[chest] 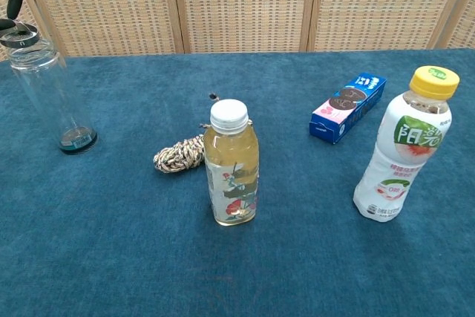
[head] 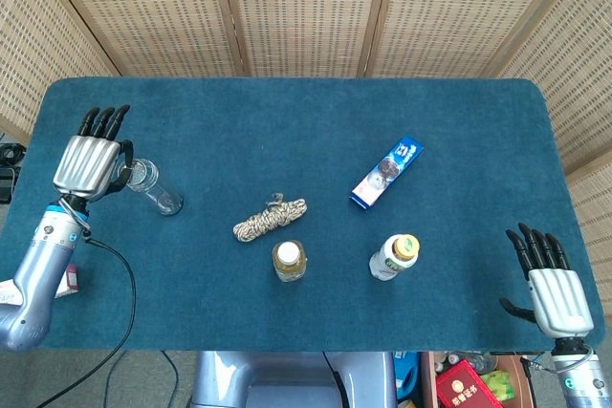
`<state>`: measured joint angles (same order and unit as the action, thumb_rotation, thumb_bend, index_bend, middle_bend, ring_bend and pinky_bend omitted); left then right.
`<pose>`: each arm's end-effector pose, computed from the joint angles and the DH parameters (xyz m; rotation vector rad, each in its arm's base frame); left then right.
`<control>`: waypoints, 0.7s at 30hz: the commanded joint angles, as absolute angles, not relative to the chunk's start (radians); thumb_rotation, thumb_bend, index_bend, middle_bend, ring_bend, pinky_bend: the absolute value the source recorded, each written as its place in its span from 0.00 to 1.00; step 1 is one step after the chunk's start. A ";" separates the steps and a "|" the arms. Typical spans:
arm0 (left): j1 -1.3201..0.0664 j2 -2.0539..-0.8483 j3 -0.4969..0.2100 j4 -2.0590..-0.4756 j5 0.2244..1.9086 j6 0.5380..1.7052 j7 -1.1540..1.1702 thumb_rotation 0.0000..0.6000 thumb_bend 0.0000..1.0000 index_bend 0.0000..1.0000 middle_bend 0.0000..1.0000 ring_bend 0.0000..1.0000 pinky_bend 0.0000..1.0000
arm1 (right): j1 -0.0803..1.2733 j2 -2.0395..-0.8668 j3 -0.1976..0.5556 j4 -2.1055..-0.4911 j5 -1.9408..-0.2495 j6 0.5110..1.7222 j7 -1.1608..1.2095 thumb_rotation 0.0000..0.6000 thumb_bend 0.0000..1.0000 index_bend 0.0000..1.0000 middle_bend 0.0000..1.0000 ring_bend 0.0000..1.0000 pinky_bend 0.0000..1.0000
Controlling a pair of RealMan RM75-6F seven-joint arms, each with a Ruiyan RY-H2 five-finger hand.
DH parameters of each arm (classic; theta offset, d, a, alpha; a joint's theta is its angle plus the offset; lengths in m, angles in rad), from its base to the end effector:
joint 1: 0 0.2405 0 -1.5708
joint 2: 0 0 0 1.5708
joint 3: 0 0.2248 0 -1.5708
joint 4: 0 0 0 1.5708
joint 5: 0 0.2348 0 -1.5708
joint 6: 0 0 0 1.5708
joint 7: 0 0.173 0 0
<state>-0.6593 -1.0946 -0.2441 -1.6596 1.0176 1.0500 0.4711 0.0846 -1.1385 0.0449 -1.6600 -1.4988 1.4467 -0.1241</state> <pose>-0.1725 0.3903 0.1123 -1.6122 -0.6616 -0.7391 -0.2821 -0.2071 0.1048 1.4356 -0.8930 0.8396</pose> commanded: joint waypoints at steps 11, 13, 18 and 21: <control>-0.677 -1.121 -0.233 -1.628 0.987 1.045 0.470 1.00 0.42 0.63 0.00 0.00 0.00 | 0.086 -1.139 0.046 -1.658 -1.493 1.442 -0.122 1.00 0.02 0.00 0.00 0.00 0.03; -0.680 -1.127 -0.230 -1.622 0.983 1.044 0.470 1.00 0.42 0.63 0.00 0.00 0.00 | 0.086 -1.139 0.046 -1.658 -1.492 1.442 -0.122 1.00 0.02 0.00 0.00 0.00 0.03; -0.683 -1.139 -0.225 -1.611 0.976 1.046 0.472 1.00 0.42 0.63 0.00 0.00 0.00 | 0.087 -1.140 0.047 -1.657 -1.491 1.441 -0.122 1.00 0.02 0.00 0.00 0.00 0.03; -0.684 -1.146 -0.221 -1.604 0.975 1.049 0.470 1.00 0.42 0.63 0.00 0.00 0.00 | 0.087 -1.139 0.046 -1.658 -1.489 1.440 -0.124 1.00 0.02 0.00 0.00 0.00 0.03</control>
<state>-0.6843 -1.1456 -0.2217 -1.6042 0.9753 1.0488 0.4706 0.0865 -1.1395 0.0465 -1.6576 -1.4888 1.4401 -0.1236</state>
